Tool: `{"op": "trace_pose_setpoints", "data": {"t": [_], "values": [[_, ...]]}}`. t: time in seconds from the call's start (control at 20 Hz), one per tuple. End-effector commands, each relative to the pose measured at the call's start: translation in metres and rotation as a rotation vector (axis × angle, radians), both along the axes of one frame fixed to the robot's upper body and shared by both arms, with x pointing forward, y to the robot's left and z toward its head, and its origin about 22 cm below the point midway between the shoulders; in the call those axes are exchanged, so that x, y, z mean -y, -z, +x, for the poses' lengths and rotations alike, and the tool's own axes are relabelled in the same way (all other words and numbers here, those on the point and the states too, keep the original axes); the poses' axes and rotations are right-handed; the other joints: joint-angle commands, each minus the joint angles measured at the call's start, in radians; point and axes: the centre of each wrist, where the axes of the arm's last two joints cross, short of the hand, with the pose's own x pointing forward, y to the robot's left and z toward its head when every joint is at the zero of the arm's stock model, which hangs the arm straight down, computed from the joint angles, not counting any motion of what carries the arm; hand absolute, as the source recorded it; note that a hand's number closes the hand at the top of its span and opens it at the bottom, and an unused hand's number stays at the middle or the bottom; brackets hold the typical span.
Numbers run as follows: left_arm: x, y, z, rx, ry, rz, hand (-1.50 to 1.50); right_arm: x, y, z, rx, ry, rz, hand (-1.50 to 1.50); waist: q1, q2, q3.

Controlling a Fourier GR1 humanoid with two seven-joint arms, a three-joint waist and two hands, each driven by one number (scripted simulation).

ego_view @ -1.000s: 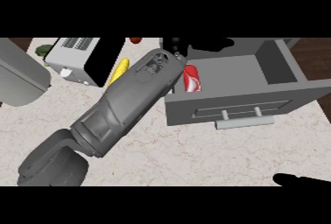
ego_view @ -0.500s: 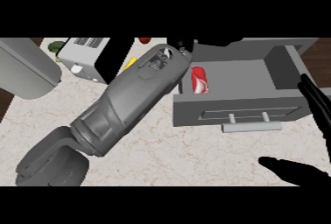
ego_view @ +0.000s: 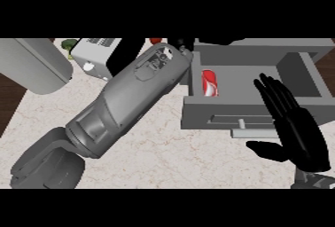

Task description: Pick up the can, place it into the drawer and close the drawer

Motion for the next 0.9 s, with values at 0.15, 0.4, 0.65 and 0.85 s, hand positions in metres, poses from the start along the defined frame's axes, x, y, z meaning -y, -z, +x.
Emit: {"op": "trace_pose_setpoints", "data": {"t": [0.15, 0.4, 0.65, 0.85], "values": [[-0.030, -0.010, 0.000, 0.012, -0.003, 0.006, -1.50, -0.012, 0.047, 0.035, 0.023, 0.072, -0.005, -1.50, 0.025, -0.008, 0.000], [-0.048, -0.037, 0.000, -0.008, -0.013, 0.008, -1.50, -0.015, 0.075, 0.060, 0.003, 0.095, -0.031, -1.50, 0.024, -0.005, 0.001], [-0.082, -0.048, -0.001, -0.020, -0.028, 0.002, -1.50, -0.008, 0.080, 0.084, 0.007, 0.123, -0.072, -1.50, 0.035, -0.005, 0.001], [-0.101, -0.047, -0.005, -0.022, -0.026, -0.004, -1.50, 0.009, 0.091, 0.099, 0.026, 0.170, -0.100, -1.50, 0.047, 0.000, 0.001]]}}
